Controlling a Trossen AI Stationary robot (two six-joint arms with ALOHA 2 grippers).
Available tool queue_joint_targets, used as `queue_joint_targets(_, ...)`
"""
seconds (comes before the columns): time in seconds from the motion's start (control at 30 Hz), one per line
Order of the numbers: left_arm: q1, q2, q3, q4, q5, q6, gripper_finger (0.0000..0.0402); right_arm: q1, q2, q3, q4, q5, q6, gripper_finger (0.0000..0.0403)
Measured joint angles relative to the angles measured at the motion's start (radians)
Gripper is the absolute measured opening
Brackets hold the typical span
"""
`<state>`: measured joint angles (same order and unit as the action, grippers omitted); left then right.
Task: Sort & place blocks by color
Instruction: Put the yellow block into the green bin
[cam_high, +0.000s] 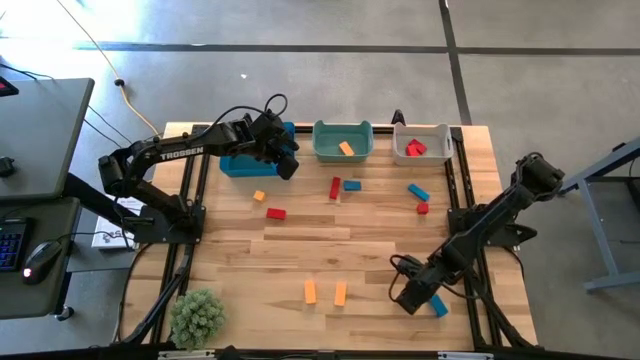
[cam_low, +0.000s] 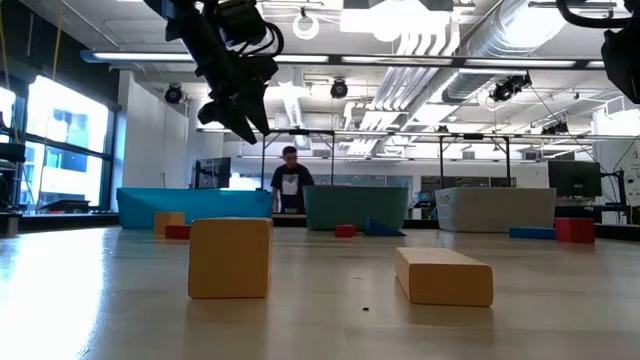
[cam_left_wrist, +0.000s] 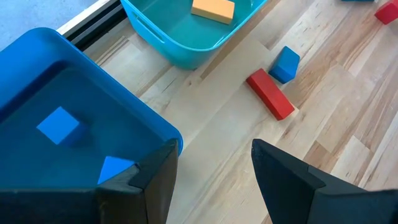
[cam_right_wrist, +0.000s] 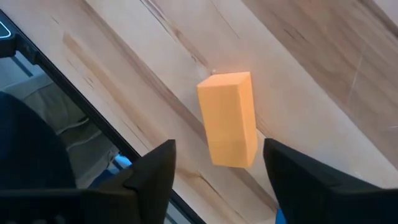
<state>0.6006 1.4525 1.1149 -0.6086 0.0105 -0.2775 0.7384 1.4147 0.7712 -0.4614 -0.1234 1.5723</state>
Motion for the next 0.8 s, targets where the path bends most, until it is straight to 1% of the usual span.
queue_joint_targets(0.1, 0.0, 0.0, 0.0, 0.0, 0.0, 0.0, 0.0195, 0.004, 0.0, 0.0, 0.001, 0.0, 0.002, 0.0249)
queue_joint_targets(0.23, 0.0, 0.0, 0.0, 0.0, 0.0, 0.0, 0.0195, 0.004, 0.008, 0.0, 0.005, 0.013, 0.021, 0.0252)
queue_joint_targets(0.33, 0.0, 0.0, 0.0, 0.0, 0.0, 0.0, 0.0195, 0.004, 0.045, 0.0, 0.019, 0.01, 0.021, 0.0252)
queue_joint_targets(0.5, 0.0, 0.0, 0.0, 0.0, 0.0, 0.0, 0.0195, 0.004, 0.131, -0.001, 0.088, -0.046, 0.022, 0.0252)
queue_joint_targets(0.63, 0.0, 0.0, 0.0, 0.0, 0.0, 0.0, 0.0195, 0.004, 0.19, -0.001, 0.124, -0.058, 0.028, 0.0251)
queue_joint_targets(0.8, 0.0, 0.0, 0.0, 0.0, 0.0, 0.0, 0.0195, 0.011, 0.216, 0.002, 0.128, -0.055, 0.07, 0.0245)
